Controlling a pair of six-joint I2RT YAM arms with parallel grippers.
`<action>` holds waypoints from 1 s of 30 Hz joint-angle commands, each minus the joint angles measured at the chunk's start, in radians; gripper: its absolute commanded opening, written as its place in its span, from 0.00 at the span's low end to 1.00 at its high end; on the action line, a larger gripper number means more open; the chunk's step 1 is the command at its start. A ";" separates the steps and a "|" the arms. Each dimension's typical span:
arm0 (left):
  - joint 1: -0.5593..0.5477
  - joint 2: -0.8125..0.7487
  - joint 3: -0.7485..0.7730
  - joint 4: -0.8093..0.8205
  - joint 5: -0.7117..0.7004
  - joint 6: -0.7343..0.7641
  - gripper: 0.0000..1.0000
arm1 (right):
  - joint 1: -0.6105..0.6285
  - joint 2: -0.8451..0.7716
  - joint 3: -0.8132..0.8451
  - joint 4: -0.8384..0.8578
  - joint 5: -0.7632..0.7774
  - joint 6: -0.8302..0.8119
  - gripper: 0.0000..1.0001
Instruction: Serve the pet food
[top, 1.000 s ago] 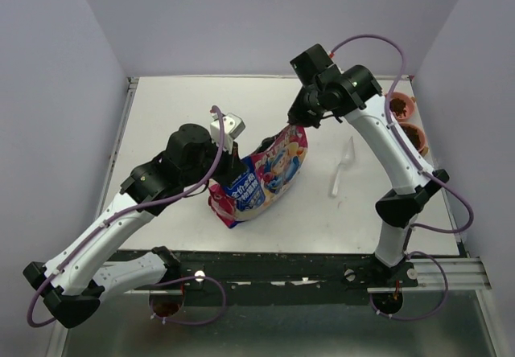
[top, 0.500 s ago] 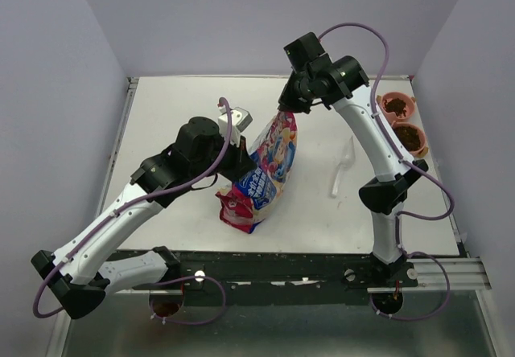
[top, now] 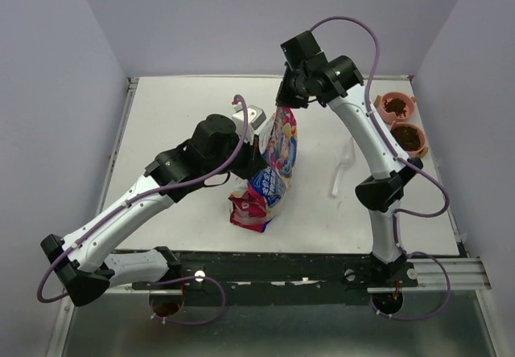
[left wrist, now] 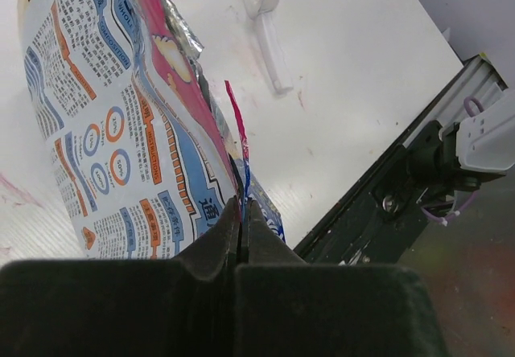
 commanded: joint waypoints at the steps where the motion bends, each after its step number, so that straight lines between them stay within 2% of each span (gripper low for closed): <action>1: -0.095 -0.059 0.047 -0.015 0.106 -0.022 0.00 | -0.059 0.043 0.034 0.246 0.147 0.009 0.00; 6: -0.093 -0.033 0.094 -0.047 0.076 -0.002 0.00 | -0.059 0.007 -0.005 0.231 0.121 0.045 0.00; 7: -0.092 -0.020 0.118 -0.064 0.063 0.009 0.09 | -0.059 -0.009 -0.031 0.225 0.111 0.051 0.01; 10: -0.078 0.036 0.195 -0.108 0.010 0.018 0.47 | -0.059 -0.062 -0.109 0.234 0.101 0.072 0.00; 12: -0.064 0.074 0.250 -0.128 -0.041 0.014 0.64 | -0.059 -0.076 -0.118 0.220 0.100 0.083 0.01; 14: -0.048 0.114 0.302 -0.150 -0.079 0.002 0.73 | -0.059 -0.075 -0.112 0.199 0.095 0.092 0.00; 16: -0.046 0.160 0.367 -0.186 -0.159 -0.008 0.75 | -0.059 -0.079 -0.109 0.191 0.092 0.100 0.01; 18: -0.046 0.207 0.413 -0.217 -0.249 -0.014 0.74 | -0.059 -0.082 -0.112 0.190 0.088 0.109 0.00; 21: -0.046 0.266 0.439 -0.206 -0.323 -0.002 0.70 | -0.060 -0.081 -0.103 0.184 0.080 0.121 0.01; 25: -0.046 0.345 0.499 -0.212 -0.437 0.000 0.69 | -0.059 -0.082 -0.109 0.183 0.065 0.120 0.00; 30: -0.046 0.422 0.554 -0.203 -0.504 0.011 0.62 | -0.059 -0.102 -0.129 0.208 0.060 0.111 0.01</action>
